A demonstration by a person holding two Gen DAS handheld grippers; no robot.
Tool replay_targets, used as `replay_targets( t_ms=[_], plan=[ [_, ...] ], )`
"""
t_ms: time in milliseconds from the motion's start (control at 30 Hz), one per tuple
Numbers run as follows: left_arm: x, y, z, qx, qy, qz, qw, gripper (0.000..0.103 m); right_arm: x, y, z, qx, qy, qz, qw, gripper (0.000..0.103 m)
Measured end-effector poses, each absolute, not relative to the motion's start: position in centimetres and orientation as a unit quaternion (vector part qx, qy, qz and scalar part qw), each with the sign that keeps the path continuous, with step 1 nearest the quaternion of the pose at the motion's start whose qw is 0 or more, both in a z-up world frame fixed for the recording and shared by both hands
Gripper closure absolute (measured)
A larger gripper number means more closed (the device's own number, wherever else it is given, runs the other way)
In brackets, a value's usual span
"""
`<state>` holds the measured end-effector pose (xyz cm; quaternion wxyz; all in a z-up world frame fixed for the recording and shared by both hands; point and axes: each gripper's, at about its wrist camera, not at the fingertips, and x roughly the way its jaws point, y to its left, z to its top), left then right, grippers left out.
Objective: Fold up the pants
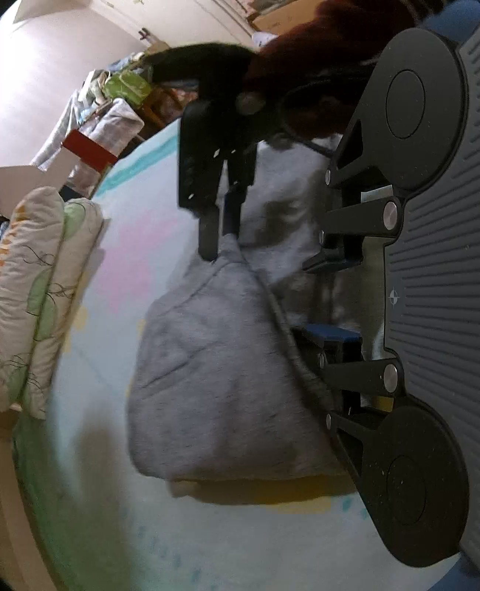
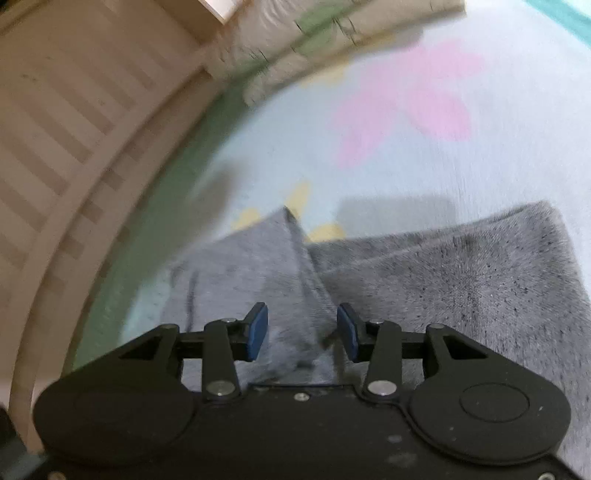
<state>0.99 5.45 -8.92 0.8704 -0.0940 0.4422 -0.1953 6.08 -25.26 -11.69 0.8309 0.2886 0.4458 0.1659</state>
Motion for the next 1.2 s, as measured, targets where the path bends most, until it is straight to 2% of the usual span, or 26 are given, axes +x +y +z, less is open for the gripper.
replay_targets(
  t_ms=[267,600,633,700,733,900,1000,1100,1200],
  plan=[
    [2.0,4.2,-11.5,-0.062,0.480,-0.158,0.861,0.074,9.6,-23.6,-14.3,0.285,0.483,0.200,0.803,0.052],
    [2.0,5.4,-12.1,-0.091,0.490,-0.138,0.856,0.074,12.0,-22.9,-15.8,0.355,0.493,0.253,0.753,0.049],
    [2.0,5.3,-12.1,-0.090,0.490,-0.138,0.856,0.074,12.0,-22.7,-15.7,0.355,0.491,0.261,0.751,0.054],
    [1.6,5.2,-12.1,-0.085,0.488,-0.138,0.858,0.074,11.8,-21.4,-14.7,0.329,0.487,0.269,0.763,0.079],
    [1.6,5.2,-12.1,-0.082,0.487,-0.138,0.858,0.074,11.6,-20.9,-13.6,0.318,0.480,0.272,0.771,0.083],
    [1.1,4.2,-11.7,-0.048,0.483,-0.139,0.863,0.072,9.1,-21.5,-5.8,0.314,0.383,0.290,0.819,0.086],
    [0.7,3.6,-11.4,-0.023,0.481,-0.149,0.864,0.065,6.7,-24.4,-2.0,0.302,0.337,0.260,0.853,0.087],
    [0.5,3.0,-11.2,-0.003,0.480,-0.160,0.863,0.064,4.6,-27.9,-1.3,0.274,0.335,0.199,0.879,0.087],
    [0.2,2.8,-11.0,0.005,0.481,-0.165,0.861,0.063,3.2,-30.5,-3.8,0.245,0.373,0.123,0.886,0.087]
  ],
)
